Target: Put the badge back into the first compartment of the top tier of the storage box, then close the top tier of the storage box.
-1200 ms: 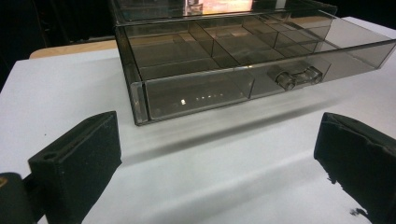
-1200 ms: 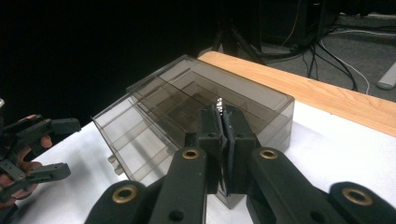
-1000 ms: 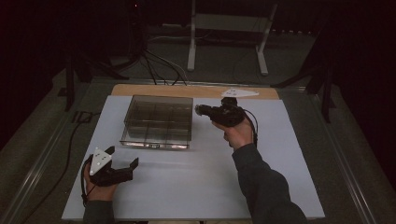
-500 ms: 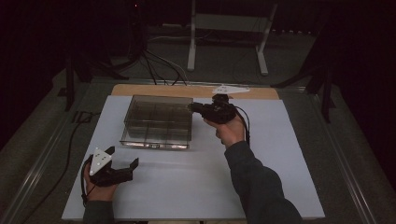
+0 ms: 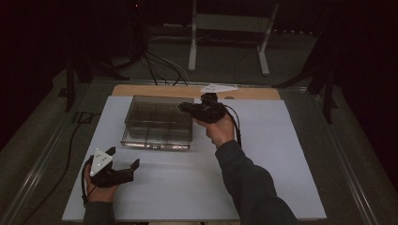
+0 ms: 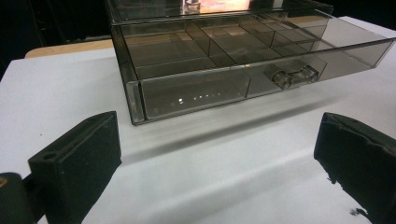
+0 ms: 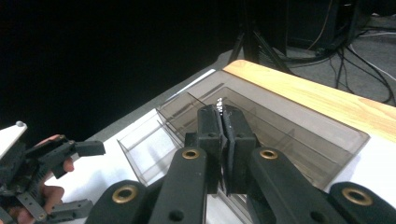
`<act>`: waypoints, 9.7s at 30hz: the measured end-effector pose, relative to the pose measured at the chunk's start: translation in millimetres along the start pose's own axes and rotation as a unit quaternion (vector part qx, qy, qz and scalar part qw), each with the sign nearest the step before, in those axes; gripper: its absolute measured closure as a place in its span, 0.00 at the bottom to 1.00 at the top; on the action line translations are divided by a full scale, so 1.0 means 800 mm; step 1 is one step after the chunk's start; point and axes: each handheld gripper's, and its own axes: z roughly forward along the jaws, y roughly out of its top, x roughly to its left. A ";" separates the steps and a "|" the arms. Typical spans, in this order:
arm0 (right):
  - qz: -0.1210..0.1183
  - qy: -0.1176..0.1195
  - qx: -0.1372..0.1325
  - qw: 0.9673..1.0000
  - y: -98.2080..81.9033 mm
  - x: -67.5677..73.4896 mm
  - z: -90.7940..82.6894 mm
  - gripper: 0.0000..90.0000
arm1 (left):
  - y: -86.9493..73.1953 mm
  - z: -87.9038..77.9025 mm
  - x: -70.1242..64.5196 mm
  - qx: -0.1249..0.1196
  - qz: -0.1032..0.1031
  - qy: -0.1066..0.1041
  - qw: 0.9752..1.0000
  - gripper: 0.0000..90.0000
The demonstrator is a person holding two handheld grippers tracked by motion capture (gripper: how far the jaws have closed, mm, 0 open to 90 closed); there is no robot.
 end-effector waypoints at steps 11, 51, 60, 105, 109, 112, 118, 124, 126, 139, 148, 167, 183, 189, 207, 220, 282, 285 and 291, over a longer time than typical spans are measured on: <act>0.005 0.011 0.004 1.000 0.003 0.009 0.014 0.97 | 0.000 0.000 -0.001 0.001 0.002 -0.002 1.000 0.02; -0.009 0.058 0.032 0.998 0.021 0.064 0.083 0.97 | 0.000 -0.001 -0.001 0.000 0.002 -0.007 1.000 0.02; -0.017 0.063 0.045 0.997 0.020 0.076 0.097 0.97 | 0.001 0.000 -0.002 0.001 0.005 -0.009 1.000 0.02; -0.011 0.051 0.086 0.995 0.002 0.084 0.137 0.97 | 0.001 -0.001 -0.001 -0.002 0.004 -0.004 1.000 0.02; -0.016 0.043 0.096 0.994 -0.002 0.084 0.142 0.97 | 0.001 -0.001 -0.002 -0.002 0.003 -0.005 1.000 0.02; -0.014 0.042 0.100 0.994 -0.004 0.084 0.145 0.97 | 0.001 -0.002 -0.001 -0.002 0.003 -0.005 1.000 0.02; -0.014 0.039 0.111 0.993 -0.010 0.083 0.151 0.97 | 0.001 -0.001 -0.002 -0.001 0.004 -0.005 1.000 0.02; -0.009 0.035 0.119 0.992 -0.016 0.081 0.155 0.97 | 0.001 -0.001 -0.002 -0.001 0.004 -0.004 1.000 0.02; -0.008 0.034 0.123 0.992 -0.018 0.080 0.157 0.97 | 0.001 -0.002 -0.002 -0.002 0.005 -0.005 1.000 0.02; -0.008 0.027 0.145 0.989 -0.028 0.081 0.168 0.96 | 0.001 -0.002 -0.002 -0.001 0.005 -0.005 1.000 0.02; -0.019 0.022 0.149 0.988 -0.028 0.080 0.167 0.96 | 0.001 -0.002 -0.002 -0.001 0.005 -0.005 1.000 0.02; -0.017 0.001 0.088 0.996 -0.006 0.054 0.121 0.61 | 0.000 -0.001 -0.003 0.002 0.006 -0.005 1.000 0.02; -0.022 -0.026 0.069 0.997 -0.005 0.033 0.091 0.29 | 0.000 0.001 -0.003 0.004 0.005 -0.005 1.000 0.02; -0.025 -0.033 0.066 0.997 -0.006 0.026 0.077 0.20 | 0.000 0.001 -0.003 0.005 0.005 -0.005 1.000 0.02; -0.032 -0.055 0.054 0.997 -0.021 -0.002 0.023 0.14 | 0.000 0.000 -0.003 0.004 0.005 -0.003 1.000 0.02; -0.045 -0.071 0.047 0.995 -0.039 -0.021 -0.024 0.09 | 0.000 0.001 -0.004 0.005 0.004 -0.002 1.000 0.02; -0.026 -0.171 -0.011 0.985 -0.202 -0.080 -0.203 0.00 | 0.000 0.005 -0.003 0.006 -0.003 0.002 1.000 0.02; -0.022 -0.179 -0.030 0.983 -0.213 -0.082 -0.213 0.00 | 0.001 0.004 -0.001 0.002 -0.005 0.003 1.000 0.02; -0.020 -0.190 -0.029 0.981 -0.239 -0.083 -0.218 0.00 | 0.001 0.004 -0.001 0.001 -0.008 0.003 1.000 0.02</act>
